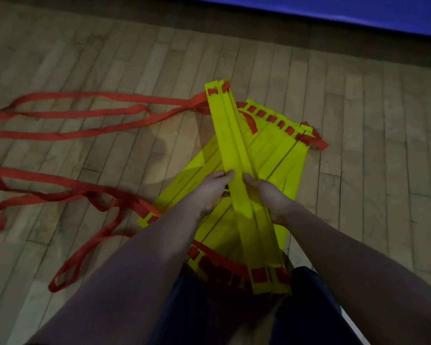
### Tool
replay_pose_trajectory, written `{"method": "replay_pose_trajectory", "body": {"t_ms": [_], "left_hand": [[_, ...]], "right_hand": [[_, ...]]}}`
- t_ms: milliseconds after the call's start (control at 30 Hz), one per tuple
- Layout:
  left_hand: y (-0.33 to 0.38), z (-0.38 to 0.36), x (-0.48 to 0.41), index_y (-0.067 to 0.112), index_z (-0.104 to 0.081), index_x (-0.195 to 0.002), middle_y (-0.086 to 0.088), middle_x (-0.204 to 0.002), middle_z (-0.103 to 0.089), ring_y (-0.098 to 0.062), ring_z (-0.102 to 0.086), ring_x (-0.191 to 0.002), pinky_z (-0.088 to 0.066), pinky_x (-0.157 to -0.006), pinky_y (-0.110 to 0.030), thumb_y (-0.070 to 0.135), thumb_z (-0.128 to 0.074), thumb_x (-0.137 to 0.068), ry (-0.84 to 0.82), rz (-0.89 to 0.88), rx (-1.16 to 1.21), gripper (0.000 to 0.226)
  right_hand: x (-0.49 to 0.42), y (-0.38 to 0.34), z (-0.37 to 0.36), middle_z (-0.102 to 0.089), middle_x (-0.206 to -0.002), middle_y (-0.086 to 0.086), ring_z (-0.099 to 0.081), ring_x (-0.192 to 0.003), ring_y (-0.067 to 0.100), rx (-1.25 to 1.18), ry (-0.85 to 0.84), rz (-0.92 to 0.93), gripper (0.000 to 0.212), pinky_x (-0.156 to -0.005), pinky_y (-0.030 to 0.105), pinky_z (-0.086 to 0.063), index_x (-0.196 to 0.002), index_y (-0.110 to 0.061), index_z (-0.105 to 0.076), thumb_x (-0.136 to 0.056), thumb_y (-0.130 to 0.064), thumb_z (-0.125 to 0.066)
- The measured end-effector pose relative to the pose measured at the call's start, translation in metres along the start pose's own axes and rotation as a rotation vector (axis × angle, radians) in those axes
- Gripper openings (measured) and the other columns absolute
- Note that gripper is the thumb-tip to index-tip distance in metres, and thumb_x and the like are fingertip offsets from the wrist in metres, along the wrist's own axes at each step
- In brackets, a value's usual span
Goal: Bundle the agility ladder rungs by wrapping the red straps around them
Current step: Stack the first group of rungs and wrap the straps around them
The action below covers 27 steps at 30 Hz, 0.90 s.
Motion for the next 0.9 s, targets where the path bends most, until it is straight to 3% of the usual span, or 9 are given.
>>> {"method": "replay_pose_trajectory", "body": {"t_ms": [133, 233, 333, 467, 600, 667, 800, 833, 900], "left_hand": [[0.003, 0.01, 0.0, 0.009, -0.057, -0.106, -0.011, -0.087, -0.063, -0.023, -0.058, -0.077, -0.048, -0.069, -0.033, 0.012, -0.067, -0.088, 0.148, -0.024, 0.085, 0.021], [0.008, 0.004, 0.002, 0.008, -0.055, -0.112, -0.013, -0.1, -0.064, -0.024, -0.061, -0.087, -0.051, -0.072, -0.035, 0.012, -0.064, -0.09, 0.086, -0.015, 0.16, 0.025], [0.01, 0.003, 0.003, 0.009, -0.053, -0.106, -0.013, -0.098, -0.062, -0.023, -0.061, -0.084, -0.052, -0.072, -0.037, 0.009, -0.061, -0.092, 0.119, -0.014, 0.2, 0.017], [0.008, 0.007, 0.004, 0.012, -0.052, -0.095, -0.011, -0.095, -0.061, -0.019, -0.06, -0.078, -0.051, -0.07, -0.037, 0.008, -0.057, -0.094, 0.138, 0.001, 0.184, 0.006], [0.006, 0.005, 0.008, 0.002, -0.053, -0.12, -0.015, -0.114, -0.059, -0.022, -0.059, -0.086, -0.051, -0.069, -0.036, 0.015, -0.04, -0.102, 0.052, 0.084, 0.251, 0.026], [0.007, 0.003, 0.009, 0.0, -0.048, -0.13, -0.017, -0.121, -0.056, -0.027, -0.059, -0.095, -0.048, -0.076, -0.035, 0.017, -0.031, -0.104, 0.043, 0.117, 0.285, 0.036], [0.011, -0.006, 0.011, 0.012, -0.05, -0.091, -0.012, -0.083, -0.053, -0.023, -0.053, -0.072, -0.048, -0.059, -0.032, 0.011, -0.032, -0.103, 0.135, 0.073, 0.332, 0.022], [0.013, -0.008, 0.01, 0.013, -0.048, -0.086, -0.011, -0.079, -0.05, -0.023, -0.051, -0.071, -0.044, -0.06, -0.034, 0.01, -0.033, -0.103, 0.157, 0.053, 0.335, 0.022], [0.018, -0.011, 0.009, 0.015, -0.047, -0.085, -0.008, -0.078, -0.05, -0.02, -0.05, -0.07, -0.04, -0.061, -0.03, 0.01, -0.034, -0.103, 0.185, 0.012, 0.188, 0.022]], "right_hand": [[-0.005, -0.006, 0.01, -0.062, -0.076, 0.011, -0.056, -0.057, 0.024, 0.1, 0.175, 0.16, 0.021, -0.054, 0.03, -0.045, -0.091, -0.01, -0.061, -0.101, -0.021, -0.047], [-0.008, -0.007, 0.013, -0.053, -0.071, 0.008, -0.049, -0.051, 0.02, 0.111, 0.24, 0.151, 0.023, -0.049, 0.028, -0.037, -0.096, -0.007, -0.06, -0.09, -0.029, -0.063], [-0.008, -0.006, 0.012, -0.064, -0.082, 0.011, -0.06, -0.067, 0.025, 0.011, 0.143, 0.084, 0.042, -0.058, 0.029, -0.046, -0.103, -0.004, -0.068, -0.074, -0.033, -0.073], [-0.01, -0.006, 0.017, -0.068, -0.076, 0.004, -0.062, -0.067, 0.017, 0.119, 0.111, 0.14, 0.019, -0.057, 0.026, -0.046, -0.088, -0.012, -0.063, -0.08, -0.022, -0.077], [-0.007, -0.005, 0.006, -0.072, -0.087, 0.012, -0.069, -0.083, 0.025, 0.013, -0.058, 0.106, 0.024, -0.074, 0.034, -0.057, -0.1, 0.003, -0.065, -0.091, -0.02, -0.063], [-0.001, -0.006, -0.005, -0.062, -0.067, 0.0, -0.059, -0.057, 0.014, 0.038, -0.108, 0.037, 0.026, -0.055, 0.026, -0.048, -0.087, -0.01, -0.062, -0.097, -0.031, -0.052], [-0.009, -0.004, -0.015, -0.044, -0.065, -0.004, -0.042, -0.049, 0.01, 0.254, 0.04, 0.095, 0.039, -0.048, 0.026, -0.035, -0.105, -0.019, -0.057, -0.093, -0.056, -0.051], [-0.009, -0.004, -0.02, -0.052, -0.07, -0.003, -0.049, -0.053, 0.009, 0.275, 0.041, 0.111, 0.048, -0.05, 0.026, -0.041, -0.114, -0.02, -0.057, -0.09, -0.061, -0.051], [-0.012, -0.001, -0.025, -0.067, -0.105, -0.003, -0.065, -0.09, 0.011, 0.282, -0.007, 0.108, 0.069, -0.084, 0.037, -0.054, -0.127, -0.031, -0.058, -0.077, -0.079, -0.052]]}}
Point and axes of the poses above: each hand's wrist, its own x-axis away from the middle knuckle, its own z-axis out of the back of the hand, y = z × x, the point moved 5 cm from there along -x, towards the middle knuckle
